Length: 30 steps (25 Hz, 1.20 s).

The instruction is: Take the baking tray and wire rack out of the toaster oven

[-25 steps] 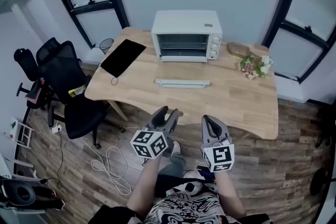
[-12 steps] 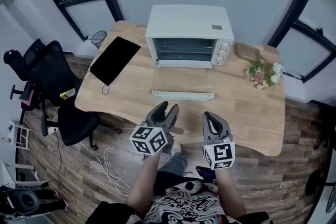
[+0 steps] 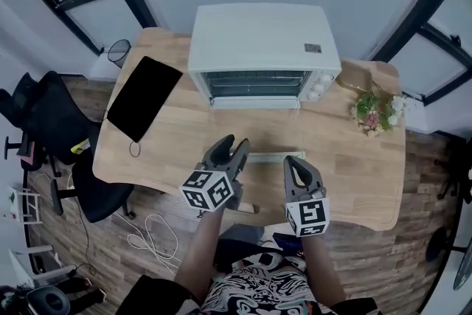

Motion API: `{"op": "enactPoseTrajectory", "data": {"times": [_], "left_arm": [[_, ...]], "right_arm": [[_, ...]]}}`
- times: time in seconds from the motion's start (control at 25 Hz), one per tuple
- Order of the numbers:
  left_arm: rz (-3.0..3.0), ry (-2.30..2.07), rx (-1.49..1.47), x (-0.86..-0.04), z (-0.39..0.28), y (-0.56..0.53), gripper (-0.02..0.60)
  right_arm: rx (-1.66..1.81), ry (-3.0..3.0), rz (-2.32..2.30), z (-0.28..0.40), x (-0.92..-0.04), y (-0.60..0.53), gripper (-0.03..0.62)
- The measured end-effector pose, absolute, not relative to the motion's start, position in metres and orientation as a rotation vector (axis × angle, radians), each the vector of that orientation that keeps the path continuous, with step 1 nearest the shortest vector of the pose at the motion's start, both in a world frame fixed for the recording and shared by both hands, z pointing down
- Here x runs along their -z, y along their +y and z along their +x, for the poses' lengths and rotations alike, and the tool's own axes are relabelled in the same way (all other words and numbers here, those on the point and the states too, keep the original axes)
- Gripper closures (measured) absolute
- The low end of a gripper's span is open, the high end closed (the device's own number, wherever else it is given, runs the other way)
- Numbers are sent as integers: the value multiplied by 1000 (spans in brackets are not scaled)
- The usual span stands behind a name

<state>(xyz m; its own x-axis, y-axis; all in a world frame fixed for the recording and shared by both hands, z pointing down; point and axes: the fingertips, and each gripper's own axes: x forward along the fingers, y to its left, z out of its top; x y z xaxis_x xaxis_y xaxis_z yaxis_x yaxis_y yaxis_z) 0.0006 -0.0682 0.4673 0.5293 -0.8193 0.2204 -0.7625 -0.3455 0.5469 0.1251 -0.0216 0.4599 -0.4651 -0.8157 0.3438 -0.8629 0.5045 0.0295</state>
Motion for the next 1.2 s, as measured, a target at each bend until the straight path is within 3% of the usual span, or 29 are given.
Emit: {"op": "enactPoseTrajectory", "data": {"times": [1.2], "left_arm": [[2028, -1133, 214, -513, 20, -203, 410]], "right_arm": [[-279, -2412, 1359, 129, -491, -105, 593]]}}
